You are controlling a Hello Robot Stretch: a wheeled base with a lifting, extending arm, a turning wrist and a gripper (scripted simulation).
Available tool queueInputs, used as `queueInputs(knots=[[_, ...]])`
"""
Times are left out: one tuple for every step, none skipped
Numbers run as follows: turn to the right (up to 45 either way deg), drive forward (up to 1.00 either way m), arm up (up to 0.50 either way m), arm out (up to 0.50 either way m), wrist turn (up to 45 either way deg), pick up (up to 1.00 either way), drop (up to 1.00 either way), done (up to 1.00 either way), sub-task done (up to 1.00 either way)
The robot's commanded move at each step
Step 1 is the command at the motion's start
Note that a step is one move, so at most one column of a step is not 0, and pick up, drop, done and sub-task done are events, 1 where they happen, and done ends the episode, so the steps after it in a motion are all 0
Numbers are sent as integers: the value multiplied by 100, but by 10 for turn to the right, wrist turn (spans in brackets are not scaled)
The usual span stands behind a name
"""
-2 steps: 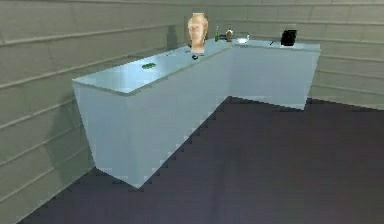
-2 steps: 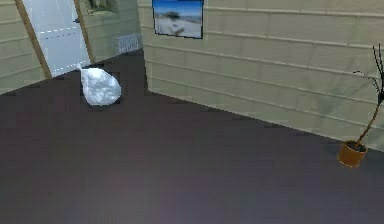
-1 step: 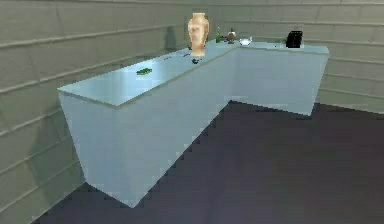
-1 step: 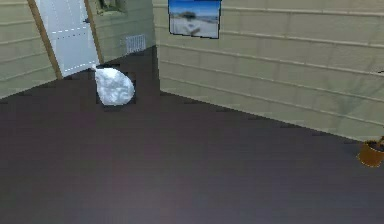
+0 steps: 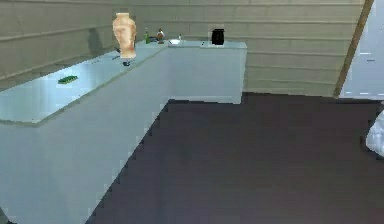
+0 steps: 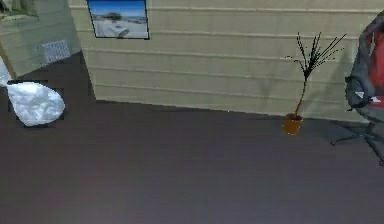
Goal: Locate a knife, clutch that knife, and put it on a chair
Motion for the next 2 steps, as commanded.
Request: queueInputs(knots=[[0,100,0,0,0,0,0,0,0],[0,70,0,0,0,0,0,0,0]])
